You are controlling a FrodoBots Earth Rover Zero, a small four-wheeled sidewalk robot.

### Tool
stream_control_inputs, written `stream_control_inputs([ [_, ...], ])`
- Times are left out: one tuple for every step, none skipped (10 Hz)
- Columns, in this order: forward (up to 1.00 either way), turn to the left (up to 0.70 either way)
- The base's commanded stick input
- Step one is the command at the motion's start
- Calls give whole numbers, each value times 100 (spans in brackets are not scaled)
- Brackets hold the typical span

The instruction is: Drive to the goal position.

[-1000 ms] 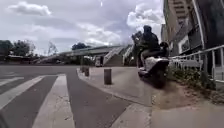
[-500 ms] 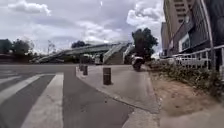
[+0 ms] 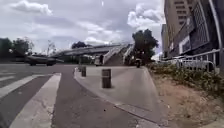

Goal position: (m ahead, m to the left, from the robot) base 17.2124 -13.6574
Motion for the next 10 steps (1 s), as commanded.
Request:
stream_control_inputs([
  [45, 0],
  [45, 0],
  [45, 0],
  [45, 0],
  [45, 0],
  [45, 0],
  [45, 0],
  [45, 0],
  [45, 0],
  [45, 0],
])
